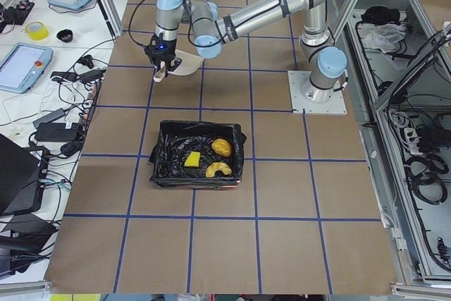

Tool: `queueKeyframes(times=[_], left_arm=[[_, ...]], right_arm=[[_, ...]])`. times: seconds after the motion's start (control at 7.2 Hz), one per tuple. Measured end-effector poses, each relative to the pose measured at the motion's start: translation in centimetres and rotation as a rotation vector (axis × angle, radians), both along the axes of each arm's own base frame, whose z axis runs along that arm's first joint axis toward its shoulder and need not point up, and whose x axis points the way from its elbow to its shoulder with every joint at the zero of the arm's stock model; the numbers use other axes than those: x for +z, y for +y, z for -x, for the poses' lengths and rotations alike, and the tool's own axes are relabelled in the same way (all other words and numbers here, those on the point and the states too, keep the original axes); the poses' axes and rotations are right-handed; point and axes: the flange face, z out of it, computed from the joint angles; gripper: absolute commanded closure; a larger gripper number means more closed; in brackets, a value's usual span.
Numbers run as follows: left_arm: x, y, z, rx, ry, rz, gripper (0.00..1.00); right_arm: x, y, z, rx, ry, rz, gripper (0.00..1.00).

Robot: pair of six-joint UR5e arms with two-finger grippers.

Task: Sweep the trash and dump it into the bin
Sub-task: 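Lower the empty dustpan back onto the table with the left gripper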

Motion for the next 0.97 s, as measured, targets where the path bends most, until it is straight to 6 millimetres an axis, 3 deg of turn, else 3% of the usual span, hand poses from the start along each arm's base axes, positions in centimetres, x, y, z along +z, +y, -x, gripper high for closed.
queueKeyframes(times=[0.42,0.69,0.97], left_arm=[[-6.3,-2.0,2.5,0.114,0.041,-0.043,1.0],[-8.4,-3.0,2.6,0.147,0.048,-0.034,1.0],[-9.1,-3.3,2.7,0.176,0.055,-0.029,1.0]], right_arm=[[-0.1,0.1,0.0,0.001,0.0,-0.005,0.0],[-0.1,0.2,-0.2,0.003,0.0,-0.01,0.0],[-0.5,0.0,-0.1,0.015,0.01,-0.018,0.0]])
